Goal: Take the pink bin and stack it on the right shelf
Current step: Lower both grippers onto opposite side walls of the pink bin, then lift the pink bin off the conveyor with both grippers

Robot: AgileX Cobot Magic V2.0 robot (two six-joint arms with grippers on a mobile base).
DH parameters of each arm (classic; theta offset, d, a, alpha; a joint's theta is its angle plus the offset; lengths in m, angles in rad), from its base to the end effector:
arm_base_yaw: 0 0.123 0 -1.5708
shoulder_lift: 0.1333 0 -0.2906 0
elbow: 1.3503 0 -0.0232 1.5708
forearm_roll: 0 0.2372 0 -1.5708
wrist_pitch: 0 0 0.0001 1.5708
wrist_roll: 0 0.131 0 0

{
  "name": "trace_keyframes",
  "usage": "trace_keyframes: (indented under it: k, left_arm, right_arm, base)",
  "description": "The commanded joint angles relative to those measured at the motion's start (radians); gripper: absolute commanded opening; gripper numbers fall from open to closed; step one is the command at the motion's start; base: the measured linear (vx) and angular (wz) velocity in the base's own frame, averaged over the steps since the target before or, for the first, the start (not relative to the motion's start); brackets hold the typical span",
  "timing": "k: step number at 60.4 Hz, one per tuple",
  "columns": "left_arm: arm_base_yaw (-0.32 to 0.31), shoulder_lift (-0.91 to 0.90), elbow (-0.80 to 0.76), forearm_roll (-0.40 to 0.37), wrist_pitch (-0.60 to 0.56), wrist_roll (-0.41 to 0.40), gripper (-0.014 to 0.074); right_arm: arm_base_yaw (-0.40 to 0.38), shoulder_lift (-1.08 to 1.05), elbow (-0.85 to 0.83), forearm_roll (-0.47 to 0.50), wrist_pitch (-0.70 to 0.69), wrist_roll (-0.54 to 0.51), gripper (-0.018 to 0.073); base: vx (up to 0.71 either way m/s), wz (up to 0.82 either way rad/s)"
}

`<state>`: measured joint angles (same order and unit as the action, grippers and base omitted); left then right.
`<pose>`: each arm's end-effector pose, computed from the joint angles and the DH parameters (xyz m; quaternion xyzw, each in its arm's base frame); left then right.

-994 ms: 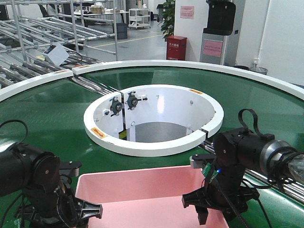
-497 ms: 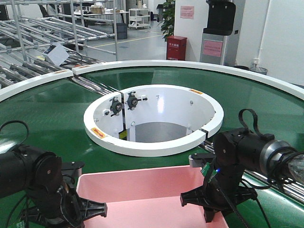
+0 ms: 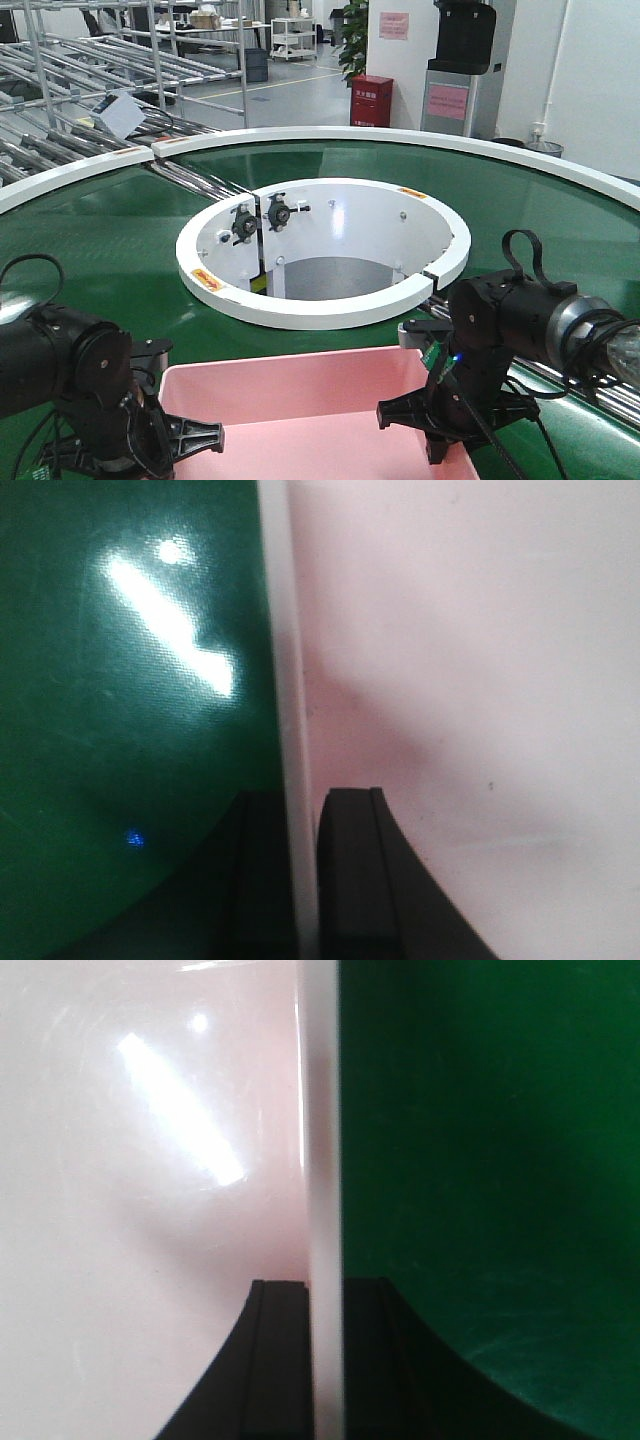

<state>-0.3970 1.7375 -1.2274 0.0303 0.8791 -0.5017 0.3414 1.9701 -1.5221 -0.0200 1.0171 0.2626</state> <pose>0.3207 -0.1311 0.1981 -0.0438 0.9899 -0.0466 0.1263 0.3802 0.1327 0.1827 -0.0436 0.9944 0.0201 0.0946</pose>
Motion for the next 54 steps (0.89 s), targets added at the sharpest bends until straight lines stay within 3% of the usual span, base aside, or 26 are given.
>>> trace_keyframes:
  k: [1, 15, 23, 36, 48, 54]
  left_arm:
    - [-0.013, -0.069, -0.033, 0.065, -0.004, -0.020, 0.0094]
    - [-0.021, -0.173, -0.084, 0.121, 0.053, -0.025, 0.0094]
    - [-0.022, -0.234, -0.132, 0.166, 0.108, -0.025, 0.0094]
    - [-0.075, -0.371, -0.126, 0.228, 0.131, -0.036, 0.0094]
    - [-0.173, -0.497, 0.000, 0.329, 0.108, -0.184, 0.0094]
    - [-0.188, -0.522, 0.031, 0.371, 0.084, -0.205, 0.0094]
  right_arm:
    - [-0.003, -0.063, -0.031, -0.045, -0.016, 0.011, 0.0040]
    - [-0.002, -0.185, -0.031, -0.029, 0.056, 0.018, 0.0043]
    - [0.003, -0.274, -0.028, -0.027, 0.089, 0.073, 0.0045]
    - [0.097, -0.446, 0.093, -0.145, 0.042, 0.169, 0.0048]
    - [0.173, -0.545, 0.174, -0.211, 0.034, 0.240, 0.0049]
    - [0.178, -0.551, 0.181, -0.207, 0.036, 0.240, 0.0049]
  base:
    - [0.00, 0.00]
    - [0.00, 0.00]
    - [0.00, 0.00]
    - [0.00, 0.00]
    - [0.00, 0.00]
    - [0.00, 0.00]
